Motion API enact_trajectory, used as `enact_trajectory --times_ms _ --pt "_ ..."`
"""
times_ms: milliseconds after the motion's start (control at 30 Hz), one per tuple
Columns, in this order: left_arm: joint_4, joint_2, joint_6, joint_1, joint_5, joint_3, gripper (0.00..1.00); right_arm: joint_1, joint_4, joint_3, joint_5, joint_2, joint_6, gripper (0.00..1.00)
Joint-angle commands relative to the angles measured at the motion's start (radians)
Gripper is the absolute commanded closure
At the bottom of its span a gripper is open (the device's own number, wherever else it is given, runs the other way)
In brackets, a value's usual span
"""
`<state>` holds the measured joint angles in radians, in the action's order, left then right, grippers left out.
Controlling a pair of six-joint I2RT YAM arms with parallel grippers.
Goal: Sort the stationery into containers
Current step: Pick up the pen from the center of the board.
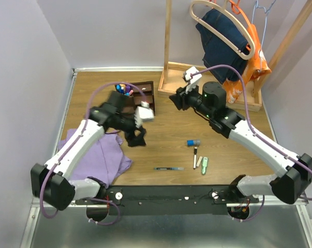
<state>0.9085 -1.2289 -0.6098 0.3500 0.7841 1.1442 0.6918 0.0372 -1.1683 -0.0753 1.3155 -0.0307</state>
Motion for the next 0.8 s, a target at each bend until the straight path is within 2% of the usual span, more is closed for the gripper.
enact_trajectory --times_ms 0,67,133,200,267,333,433,633,767 --pt "0.072 -0.053 -0.001 0.319 -0.178 0.008 0.18 -0.069 -0.374 0.059 0.082 -0.14 0.01 0.52" --pt "0.038 -0.101 0.051 0.397 -0.224 0.018 0.21 -0.095 -0.451 0.059 0.088 -0.199 -0.033 0.52" --pt "0.035 -0.154 0.033 0.458 -0.3 0.028 0.24 -0.107 -0.542 0.073 0.15 -0.232 -0.113 0.52" --pt "-0.017 -0.187 0.056 0.542 -0.351 0.028 0.25 -0.123 -0.604 0.097 0.222 -0.3 -0.135 0.52" --pt "-0.08 -0.242 0.096 0.589 -0.388 0.032 0.26 -0.149 -0.629 0.113 0.224 -0.369 -0.126 0.52" --pt "-0.115 -0.302 0.142 0.654 -0.408 0.038 0.27 -0.236 -0.651 0.125 0.21 -0.393 -0.085 0.52" --pt "-0.16 -0.377 0.171 0.72 -0.457 0.061 0.28 -0.35 -0.642 0.134 0.269 -0.429 -0.041 0.51" --pt "-0.214 -0.486 0.249 0.77 -0.513 0.126 0.33 -0.446 -0.631 0.144 0.252 -0.513 -0.034 0.51" --pt "-0.227 -0.511 0.271 0.787 -0.522 0.112 0.42 -0.471 -0.643 0.177 0.241 -0.558 -0.028 0.51"
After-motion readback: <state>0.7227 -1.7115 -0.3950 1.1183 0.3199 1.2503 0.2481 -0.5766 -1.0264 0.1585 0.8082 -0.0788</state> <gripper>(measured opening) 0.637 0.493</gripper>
